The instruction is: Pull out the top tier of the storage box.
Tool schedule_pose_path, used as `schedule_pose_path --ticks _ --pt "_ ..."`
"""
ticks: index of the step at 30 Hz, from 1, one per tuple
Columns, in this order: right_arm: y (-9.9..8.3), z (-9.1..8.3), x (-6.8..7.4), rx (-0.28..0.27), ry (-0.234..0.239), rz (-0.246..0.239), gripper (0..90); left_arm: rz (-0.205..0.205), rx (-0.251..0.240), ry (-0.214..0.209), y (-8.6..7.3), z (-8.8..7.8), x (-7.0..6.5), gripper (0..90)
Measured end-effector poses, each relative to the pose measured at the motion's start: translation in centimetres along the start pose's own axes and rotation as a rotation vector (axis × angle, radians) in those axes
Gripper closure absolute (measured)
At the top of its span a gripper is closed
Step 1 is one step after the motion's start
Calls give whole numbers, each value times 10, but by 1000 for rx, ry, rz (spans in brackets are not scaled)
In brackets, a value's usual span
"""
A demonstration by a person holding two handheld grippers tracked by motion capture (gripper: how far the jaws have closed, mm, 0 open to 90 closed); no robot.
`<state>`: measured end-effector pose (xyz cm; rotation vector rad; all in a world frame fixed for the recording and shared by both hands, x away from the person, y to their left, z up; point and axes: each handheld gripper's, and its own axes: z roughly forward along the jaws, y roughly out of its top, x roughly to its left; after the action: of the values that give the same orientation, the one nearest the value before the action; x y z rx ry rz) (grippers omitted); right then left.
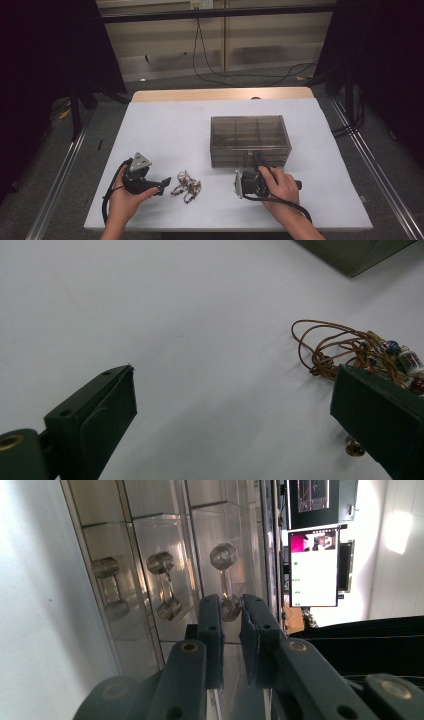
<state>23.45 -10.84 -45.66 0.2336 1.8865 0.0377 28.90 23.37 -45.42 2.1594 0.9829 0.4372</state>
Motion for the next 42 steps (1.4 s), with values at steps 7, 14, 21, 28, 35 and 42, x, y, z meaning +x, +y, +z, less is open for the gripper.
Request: schedule_pose_path --ticks 7,14,21,28,35,42 --pt "-1 -5 2 -7 3 19 804 -3 -3 3 0 1 -1 45" --pt "-3 -12 4 -20 2 22 803 -2 -1 0 0 1 -2 46" --pt "-5 -16 4 -27 12 36 801 -4 2 -6 0 0 -2 45" --pt "-5 -16 3 -33 13 26 800 -1 5 -4 0 1 -2 46" --pt "-9 -16 2 -45 11 86 701 -5 6 -7 0 1 -3 45" --pt "-18 -17 2 -35 30 127 614 6 7 -1 0 2 -4 45"
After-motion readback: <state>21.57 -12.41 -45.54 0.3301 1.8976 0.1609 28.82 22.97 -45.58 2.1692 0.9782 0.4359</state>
